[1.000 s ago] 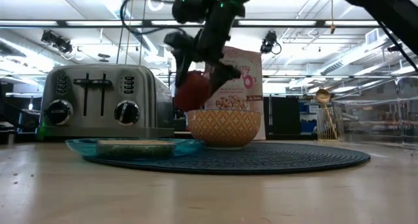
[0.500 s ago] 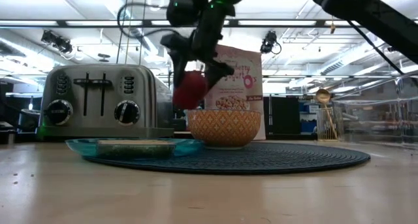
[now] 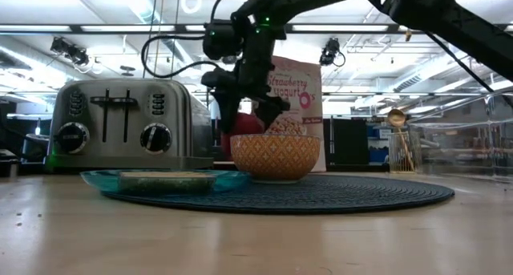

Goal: Arrange a breakfast setting
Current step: Put the red apple on the blue table mat to the top left of the blue bowl

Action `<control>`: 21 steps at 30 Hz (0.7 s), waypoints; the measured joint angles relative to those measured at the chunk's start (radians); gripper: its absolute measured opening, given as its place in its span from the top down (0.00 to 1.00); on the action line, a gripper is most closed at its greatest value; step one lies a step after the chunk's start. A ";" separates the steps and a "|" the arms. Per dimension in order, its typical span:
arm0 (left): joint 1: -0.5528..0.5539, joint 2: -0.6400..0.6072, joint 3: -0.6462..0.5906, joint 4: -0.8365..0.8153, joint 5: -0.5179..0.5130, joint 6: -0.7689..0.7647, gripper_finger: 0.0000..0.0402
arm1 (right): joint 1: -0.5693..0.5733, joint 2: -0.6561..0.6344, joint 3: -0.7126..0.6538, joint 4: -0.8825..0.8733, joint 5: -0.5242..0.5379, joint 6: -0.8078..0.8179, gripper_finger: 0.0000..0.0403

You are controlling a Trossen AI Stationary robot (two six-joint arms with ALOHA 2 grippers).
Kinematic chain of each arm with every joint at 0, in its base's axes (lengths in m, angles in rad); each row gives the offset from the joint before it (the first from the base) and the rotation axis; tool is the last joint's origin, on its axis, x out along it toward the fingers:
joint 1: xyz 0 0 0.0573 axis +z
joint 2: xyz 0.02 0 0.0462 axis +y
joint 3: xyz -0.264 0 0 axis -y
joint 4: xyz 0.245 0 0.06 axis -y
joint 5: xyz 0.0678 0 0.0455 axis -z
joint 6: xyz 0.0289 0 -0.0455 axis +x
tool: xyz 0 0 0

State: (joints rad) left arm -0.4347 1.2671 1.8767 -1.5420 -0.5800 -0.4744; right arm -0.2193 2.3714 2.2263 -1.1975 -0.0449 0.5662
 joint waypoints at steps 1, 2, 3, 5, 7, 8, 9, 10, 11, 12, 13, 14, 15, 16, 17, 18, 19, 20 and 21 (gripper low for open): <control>0.000 0.000 0.000 0.001 0.000 0.000 0.58 | 0.001 0.000 -0.008 0.003 0.000 -0.008 0.14; 0.000 0.000 0.000 0.001 0.000 -0.001 0.58 | 0.001 0.000 -0.015 0.000 0.000 -0.014 0.14; 0.000 0.000 0.000 0.002 0.000 -0.001 0.58 | 0.001 0.000 -0.022 0.001 0.002 -0.020 0.14; 0.000 0.000 0.000 0.003 0.000 -0.003 0.58 | 0.001 0.000 -0.036 0.029 0.009 -0.043 0.14; 0.000 0.000 0.000 0.005 0.000 -0.007 0.58 | 0.001 0.000 -0.047 0.050 0.006 -0.063 0.14; 0.000 0.000 0.000 0.006 0.000 -0.008 0.58 | 0.001 0.000 -0.054 0.063 -0.001 -0.071 0.14; 0.000 0.000 0.000 0.006 0.000 -0.011 0.58 | 0.002 0.000 -0.061 0.080 -0.010 -0.075 0.14; 0.000 0.000 0.000 0.007 0.000 -0.012 0.58 | 0.003 0.000 -0.066 0.086 -0.014 -0.078 0.14; 0.000 0.000 0.000 0.007 0.000 -0.012 0.58 | 0.004 0.000 -0.068 0.083 -0.020 -0.081 0.14; 0.000 0.000 0.000 0.008 0.000 -0.012 0.58 | 0.004 0.000 -0.070 0.084 -0.024 -0.087 0.14; 0.000 0.000 0.000 0.008 0.000 -0.012 0.58 | 0.005 0.000 -0.074 0.095 -0.032 -0.093 0.14; 0.000 0.000 0.000 0.010 0.000 -0.012 0.58 | 0.006 0.000 -0.077 0.105 -0.035 -0.096 0.14; 0.000 0.000 0.000 0.009 0.000 -0.012 0.58 | 0.008 0.000 -0.078 0.108 -0.035 -0.100 0.14; 0.000 0.000 0.000 0.010 0.000 -0.012 0.58 | 0.009 0.000 -0.078 0.109 -0.038 -0.102 0.14; 0.000 0.000 0.000 0.010 0.000 -0.012 0.58 | 0.011 0.000 -0.078 0.114 -0.046 -0.103 0.14; 0.000 0.000 0.000 0.010 0.000 -0.013 0.58 | 0.012 0.000 -0.078 0.120 -0.056 -0.106 0.14; 0.000 0.000 0.000 0.010 0.000 -0.013 0.58 | 0.014 0.000 -0.078 0.121 -0.061 -0.106 0.14; 0.000 0.000 0.000 0.011 0.000 -0.013 0.58 | 0.016 0.000 -0.078 0.121 -0.061 -0.107 0.14; 0.000 0.000 0.000 0.011 0.000 -0.013 0.58 | 0.017 0.000 -0.078 0.122 -0.061 -0.112 0.14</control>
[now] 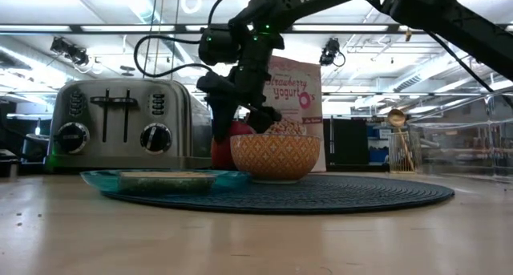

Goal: Arrange a breakfast setting
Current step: Put the red apple on the blue table mat to the top left of the blue bowl

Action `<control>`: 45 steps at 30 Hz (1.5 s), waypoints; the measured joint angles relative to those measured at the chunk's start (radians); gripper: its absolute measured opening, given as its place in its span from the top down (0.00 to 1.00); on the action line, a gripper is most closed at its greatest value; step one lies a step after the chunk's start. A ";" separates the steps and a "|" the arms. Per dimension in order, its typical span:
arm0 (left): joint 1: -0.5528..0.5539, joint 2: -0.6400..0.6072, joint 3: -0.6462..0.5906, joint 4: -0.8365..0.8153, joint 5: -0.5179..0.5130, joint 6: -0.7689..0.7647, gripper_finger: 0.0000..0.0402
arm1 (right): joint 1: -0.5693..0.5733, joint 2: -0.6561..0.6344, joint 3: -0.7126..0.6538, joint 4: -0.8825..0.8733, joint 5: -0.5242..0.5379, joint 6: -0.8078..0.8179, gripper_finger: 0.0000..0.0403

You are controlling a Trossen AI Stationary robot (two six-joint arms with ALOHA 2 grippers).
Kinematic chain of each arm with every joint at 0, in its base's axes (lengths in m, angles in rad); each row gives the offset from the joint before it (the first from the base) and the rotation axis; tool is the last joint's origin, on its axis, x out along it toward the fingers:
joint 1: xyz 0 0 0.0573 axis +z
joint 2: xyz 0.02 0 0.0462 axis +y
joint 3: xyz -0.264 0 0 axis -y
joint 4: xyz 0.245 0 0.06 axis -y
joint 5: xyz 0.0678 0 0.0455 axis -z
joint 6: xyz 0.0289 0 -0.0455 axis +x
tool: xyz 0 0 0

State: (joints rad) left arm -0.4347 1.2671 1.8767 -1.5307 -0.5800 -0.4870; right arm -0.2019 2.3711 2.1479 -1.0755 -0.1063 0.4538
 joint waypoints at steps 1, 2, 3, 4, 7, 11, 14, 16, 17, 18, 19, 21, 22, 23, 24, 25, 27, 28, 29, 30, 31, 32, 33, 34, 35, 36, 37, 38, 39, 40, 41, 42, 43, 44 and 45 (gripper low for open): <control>0.000 0.000 0.000 0.000 0.000 0.000 0.58 | 0.001 0.000 0.000 0.001 0.000 -0.004 0.14; 0.000 0.000 0.000 0.000 0.000 0.000 0.58 | 0.002 0.000 0.000 -0.001 0.001 -0.005 0.14; 0.000 0.000 0.000 0.000 0.000 0.000 0.58 | 0.001 0.000 0.000 -0.003 0.001 -0.005 0.14; 0.000 0.000 0.000 0.001 0.000 0.000 0.58 | 0.001 0.000 0.000 -0.004 0.002 -0.005 0.14; 0.000 0.000 0.000 0.001 0.000 0.000 0.58 | 0.001 0.000 0.000 -0.002 0.004 -0.009 0.13; 0.000 0.000 0.000 0.001 0.000 0.000 0.58 | 0.001 0.000 0.000 -0.006 0.003 -0.015 0.13; 0.000 0.000 0.000 0.001 0.000 0.000 0.58 | 0.001 0.000 0.000 -0.006 0.006 -0.030 0.13; 0.000 0.000 0.000 0.001 0.000 0.000 0.58 | 0.001 0.000 0.000 -0.004 0.006 -0.043 0.13; 0.000 0.000 0.000 0.001 0.000 0.001 0.58 | 0.002 0.000 0.000 -0.004 0.006 -0.059 0.13; 0.000 0.000 0.000 0.001 0.000 0.001 0.58 | 0.004 0.000 0.000 -0.004 0.008 -0.080 0.13; 0.000 0.000 0.000 0.001 0.000 0.001 0.58 | 0.006 0.000 0.000 -0.004 0.015 -0.108 0.13; 0.000 0.000 0.000 0.001 0.000 0.001 0.58 | 0.012 0.000 0.000 -0.012 0.028 -0.181 0.13; 0.000 0.000 0.000 0.001 0.000 0.002 0.58 | 0.013 0.000 0.000 -0.020 0.028 -0.223 0.13; 0.000 0.000 0.000 0.001 0.000 0.003 0.58 | 0.014 0.000 0.000 -0.024 0.028 -0.266 0.13; 0.000 0.000 0.000 0.001 0.000 0.007 0.58 | 0.015 0.000 0.000 -0.024 0.028 -0.319 0.13; 0.000 0.000 0.000 0.001 0.000 0.009 0.58 | 0.016 0.000 0.000 -0.022 0.028 -0.380 0.13; 0.000 0.000 0.000 0.001 0.000 0.009 0.58 | 0.018 0.000 0.000 -0.019 0.039 -0.478 0.13; 0.000 0.000 0.000 0.001 0.000 0.009 0.58 | 0.019 0.000 0.000 -0.019 0.036 -0.518 0.13; 0.000 0.000 0.000 0.001 0.000 0.009 0.58 | 0.019 0.000 0.000 -0.019 0.033 -0.549 0.13; 0.000 0.000 0.000 0.001 0.001 0.008 0.58 | 0.018 0.000 0.000 -0.019 0.027 -0.578 0.13; 0.000 0.000 0.000 0.001 0.001 0.004 0.58 | 0.018 0.000 0.000 -0.018 0.022 -0.605 0.13; 0.000 0.000 0.000 0.001 0.002 0.004 0.58 | 0.018 0.000 0.000 -0.018 0.018 -0.633 0.13; 0.000 0.000 0.000 0.001 0.002 0.004 0.58 | 0.018 0.000 0.000 -0.018 0.013 -0.662 0.13; 0.000 0.000 0.000 0.001 0.002 0.004 0.58 | 0.017 0.000 0.000 -0.018 0.012 -0.690 0.13; 0.000 0.000 0.000 0.001 0.003 0.004 0.58 | 0.017 0.000 0.000 -0.018 0.013 -0.715 0.13; 0.000 0.000 0.000 0.001 0.003 0.003 0.58 | 0.017 0.000 0.000 -0.018 0.018 -0.734 0.13; 0.000 0.000 0.000 0.001 0.003 0.003 0.58 | 0.018 0.000 0.000 -0.018 0.026 -0.749 0.13; 0.000 0.000 0.000 0.001 0.003 0.002 0.58 | 0.018 0.000 0.000 -0.019 0.029 -0.761 0.13; 0.000 0.000 0.000 0.001 0.003 0.002 0.58 | 0.017 0.000 0.000 -0.018 0.030 -0.770 0.13; 0.000 0.000 0.000 0.001 0.003 0.002 0.58 | 0.016 0.000 0.000 -0.017 0.034 -0.778 0.13; 0.000 0.000 0.000 0.001 0.003 0.002 0.58 | 0.014 0.000 0.000 -0.018 0.036 -0.789 0.13; 0.000 0.000 0.000 0.001 0.003 0.003 0.58 | 0.011 0.000 0.000 -0.018 0.039 -0.798 0.13; 0.000 0.000 0.000 0.001 0.003 0.003 0.58 | 0.009 0.000 0.000 -0.017 0.039 -0.804 0.13; 0.000 0.000 0.000 0.001 0.003 0.003 0.58 | 0.006 0.000 0.000 -0.015 0.037 -0.805 0.13; 0.000 0.000 0.000 0.001 0.003 0.003 0.58 | 0.003 0.000 0.000 -0.010 0.034 -0.805 0.13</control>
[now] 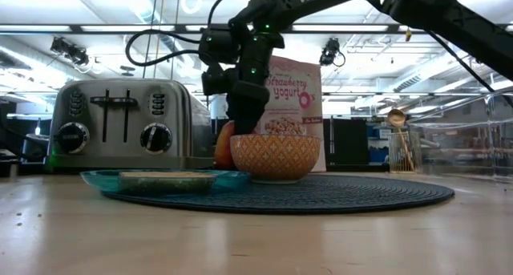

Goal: Arrange a breakfast setting
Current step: Put the red apple on the blue table mat to the top left of the blue bowl

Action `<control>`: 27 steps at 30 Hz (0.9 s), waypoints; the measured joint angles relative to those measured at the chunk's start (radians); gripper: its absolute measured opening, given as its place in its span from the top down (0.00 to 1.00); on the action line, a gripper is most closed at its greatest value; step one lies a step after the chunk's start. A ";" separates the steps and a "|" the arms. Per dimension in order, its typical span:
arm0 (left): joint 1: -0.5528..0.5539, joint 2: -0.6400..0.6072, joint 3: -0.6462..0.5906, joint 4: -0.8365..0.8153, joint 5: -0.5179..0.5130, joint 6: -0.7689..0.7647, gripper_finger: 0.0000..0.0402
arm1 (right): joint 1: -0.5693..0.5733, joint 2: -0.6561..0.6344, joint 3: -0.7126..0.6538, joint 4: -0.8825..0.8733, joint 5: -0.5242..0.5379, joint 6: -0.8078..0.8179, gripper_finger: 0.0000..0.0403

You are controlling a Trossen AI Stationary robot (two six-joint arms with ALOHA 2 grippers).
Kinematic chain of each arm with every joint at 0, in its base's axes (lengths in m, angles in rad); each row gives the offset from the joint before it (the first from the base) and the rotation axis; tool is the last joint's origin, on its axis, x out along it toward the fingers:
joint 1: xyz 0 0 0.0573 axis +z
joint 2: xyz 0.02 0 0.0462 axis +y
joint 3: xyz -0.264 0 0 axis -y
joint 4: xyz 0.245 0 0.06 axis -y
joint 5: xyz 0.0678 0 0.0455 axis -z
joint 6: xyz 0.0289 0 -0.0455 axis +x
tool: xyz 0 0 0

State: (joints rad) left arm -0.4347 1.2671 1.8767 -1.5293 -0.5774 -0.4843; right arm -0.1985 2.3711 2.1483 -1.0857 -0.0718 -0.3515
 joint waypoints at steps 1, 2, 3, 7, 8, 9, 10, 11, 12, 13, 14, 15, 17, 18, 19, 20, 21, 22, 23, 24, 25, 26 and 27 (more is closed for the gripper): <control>0.000 0.000 0.000 0.001 0.000 0.000 0.58 | -0.003 0.000 0.000 0.002 -0.001 0.000 0.13; 0.000 0.000 0.000 0.003 0.000 0.000 0.58 | -0.005 0.000 0.000 0.000 0.000 0.004 0.13; 0.000 0.000 0.000 0.006 0.000 0.000 0.58 | -0.008 0.000 0.000 0.001 0.000 0.008 0.13; 0.000 0.000 0.000 0.010 0.000 0.001 0.58 | -0.015 0.004 -0.018 0.008 -0.005 0.035 0.13; 0.000 0.000 0.000 0.010 0.000 0.001 0.58 | -0.015 0.005 -0.018 0.005 -0.007 0.036 0.13; 0.000 0.000 0.000 0.010 0.000 0.003 0.58 | -0.015 0.008 -0.018 0.014 -0.009 0.037 0.13; 0.000 0.000 0.000 0.011 0.000 0.006 0.58 | -0.014 0.012 -0.017 0.021 -0.009 0.037 0.13; 0.000 0.000 0.000 0.012 0.000 0.007 0.58 | -0.014 0.012 -0.017 0.020 -0.008 0.037 0.13; 0.000 0.000 0.000 0.012 0.000 0.006 0.58 | -0.014 0.012 -0.017 0.020 -0.009 0.039 0.13; 0.000 0.000 0.000 0.012 0.000 0.006 0.58 | -0.014 0.012 -0.017 0.021 -0.009 0.043 0.13; 0.000 0.000 0.000 0.013 0.000 0.006 0.58 | -0.014 0.012 -0.017 0.023 -0.009 0.046 0.13; 0.000 0.000 0.000 0.013 0.000 0.006 0.58 | -0.014 0.012 -0.017 0.023 -0.009 0.045 0.13; 0.000 0.000 0.000 0.013 0.000 0.006 0.58 | -0.014 0.012 -0.017 0.022 -0.010 0.045 0.12; 0.000 0.000 0.000 0.013 0.000 0.006 0.58 | -0.015 0.013 -0.017 0.020 -0.011 0.045 0.12; 0.000 0.000 0.000 0.013 0.000 0.003 0.58 | -0.014 0.013 -0.017 0.020 -0.011 0.045 0.11; 0.000 0.000 0.000 0.014 0.000 0.000 0.58 | -0.014 0.013 -0.017 0.021 -0.011 0.045 0.10; 0.000 0.000 0.000 0.014 0.000 -0.001 0.58 | -0.013 0.013 -0.017 0.022 -0.011 0.045 0.09; 0.000 0.000 0.000 0.014 0.000 -0.001 0.58 | -0.013 0.013 -0.017 0.026 -0.010 0.045 0.08; 0.000 0.000 0.000 0.014 0.000 -0.001 0.58 | -0.012 0.015 -0.017 0.030 -0.009 0.046 0.08; 0.000 0.000 0.000 0.014 0.000 -0.001 0.58 | -0.012 0.017 -0.018 0.032 -0.005 0.047 0.07; 0.000 0.000 0.000 0.014 0.000 -0.001 0.58 | -0.012 0.018 -0.019 0.033 -0.003 0.052 0.06; 0.000 0.000 0.000 0.014 0.000 -0.001 0.58 | -0.012 0.019 -0.020 0.035 -0.002 0.054 0.05; 0.000 0.000 0.000 0.014 0.000 -0.001 0.58 | -0.012 0.019 -0.020 0.035 -0.002 0.057 0.04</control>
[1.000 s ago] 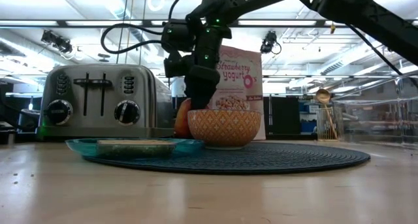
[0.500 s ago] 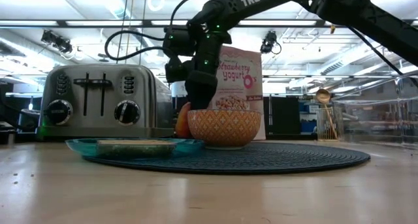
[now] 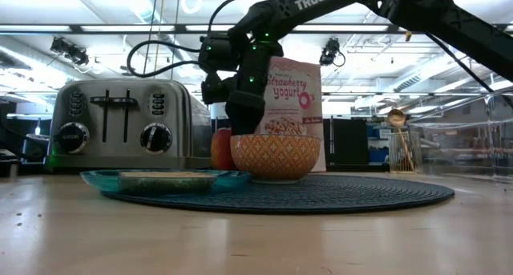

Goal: Arrange a breakfast setting
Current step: Put the red apple on the blue table mat to the top left of the blue bowl

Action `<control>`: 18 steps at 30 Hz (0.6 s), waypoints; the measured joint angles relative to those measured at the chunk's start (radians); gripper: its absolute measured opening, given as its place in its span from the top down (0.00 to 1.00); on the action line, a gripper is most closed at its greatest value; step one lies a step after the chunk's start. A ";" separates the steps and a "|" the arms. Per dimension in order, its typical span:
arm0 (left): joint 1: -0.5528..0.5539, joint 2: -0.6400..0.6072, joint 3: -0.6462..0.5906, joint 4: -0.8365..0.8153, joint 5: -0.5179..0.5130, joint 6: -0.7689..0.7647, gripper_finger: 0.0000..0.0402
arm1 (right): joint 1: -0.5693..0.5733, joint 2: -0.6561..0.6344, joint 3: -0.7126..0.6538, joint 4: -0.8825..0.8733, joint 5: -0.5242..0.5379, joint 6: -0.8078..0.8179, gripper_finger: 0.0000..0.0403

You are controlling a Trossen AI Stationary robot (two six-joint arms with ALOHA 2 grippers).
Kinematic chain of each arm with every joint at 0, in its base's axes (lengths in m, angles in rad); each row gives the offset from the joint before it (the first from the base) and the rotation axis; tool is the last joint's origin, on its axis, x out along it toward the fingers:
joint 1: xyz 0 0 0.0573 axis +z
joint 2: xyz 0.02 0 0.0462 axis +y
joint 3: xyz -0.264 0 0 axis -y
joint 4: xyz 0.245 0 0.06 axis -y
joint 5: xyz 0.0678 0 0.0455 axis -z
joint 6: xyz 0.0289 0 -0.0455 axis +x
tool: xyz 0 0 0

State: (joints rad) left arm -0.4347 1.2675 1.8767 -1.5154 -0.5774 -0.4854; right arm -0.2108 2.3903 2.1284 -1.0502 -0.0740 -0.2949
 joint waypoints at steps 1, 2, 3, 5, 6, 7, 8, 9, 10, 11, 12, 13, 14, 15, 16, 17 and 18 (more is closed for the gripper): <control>0.000 0.000 0.000 0.000 0.000 0.000 0.58 | 0.000 0.000 0.000 0.001 0.002 0.000 0.04; 0.000 0.000 0.000 0.000 0.000 0.000 0.58 | 0.000 0.000 0.000 0.003 0.003 0.000 0.03; 0.000 0.000 0.000 0.000 0.000 0.000 0.58 | 0.000 0.000 0.000 0.003 0.003 0.000 0.03; 0.000 0.000 0.000 0.000 0.000 0.000 0.58 | 0.000 0.000 0.000 0.007 0.003 0.000 0.03; 0.000 0.000 0.000 0.000 0.000 0.000 0.58 | 0.000 0.000 0.000 0.011 0.003 0.000 0.03; 0.000 0.000 0.000 0.000 0.000 0.000 0.58 | 0.000 0.000 0.000 0.013 0.003 0.000 0.03; 0.000 0.000 0.000 0.000 0.000 0.000 0.58 | 0.000 0.000 0.000 0.011 0.003 0.000 0.03; 0.000 0.000 0.000 0.000 0.000 0.000 0.58 | 0.000 0.000 0.000 0.010 0.003 0.001 0.03; 0.000 0.000 0.000 0.000 0.000 0.000 0.58 | 0.000 0.000 0.000 0.010 0.003 0.001 0.03; 0.000 0.000 0.000 0.000 0.000 0.000 0.58 | 0.000 -0.002 0.000 0.009 0.003 0.002 0.03; 0.000 0.000 0.000 0.000 0.000 0.000 0.58 | 0.000 -0.002 0.000 0.007 0.003 0.004 0.03; 0.000 0.000 0.000 0.000 0.000 0.000 0.58 | 0.000 -0.002 0.000 0.007 0.002 0.004 0.03; 0.000 0.000 0.000 0.000 0.000 0.000 0.58 | 0.000 -0.002 0.000 0.006 0.003 0.004 0.03; 0.000 0.000 0.000 0.000 0.000 0.000 0.58 | 0.000 -0.002 0.000 0.003 0.003 0.004 0.03; 0.000 0.000 0.000 0.000 0.000 0.000 0.58 | 0.000 -0.002 0.000 -0.001 0.003 0.004 0.03; 0.000 0.000 0.000 0.000 0.000 0.000 0.58 | 0.000 -0.002 0.000 -0.004 0.003 0.004 0.03; 0.000 0.000 0.000 0.000 0.000 0.000 0.58 | 0.000 -0.002 0.000 -0.006 0.002 0.004 0.03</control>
State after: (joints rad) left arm -0.4347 1.2675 1.8767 -1.5150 -0.5774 -0.4854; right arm -0.2108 2.3878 2.1288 -1.0561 -0.0715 -0.2909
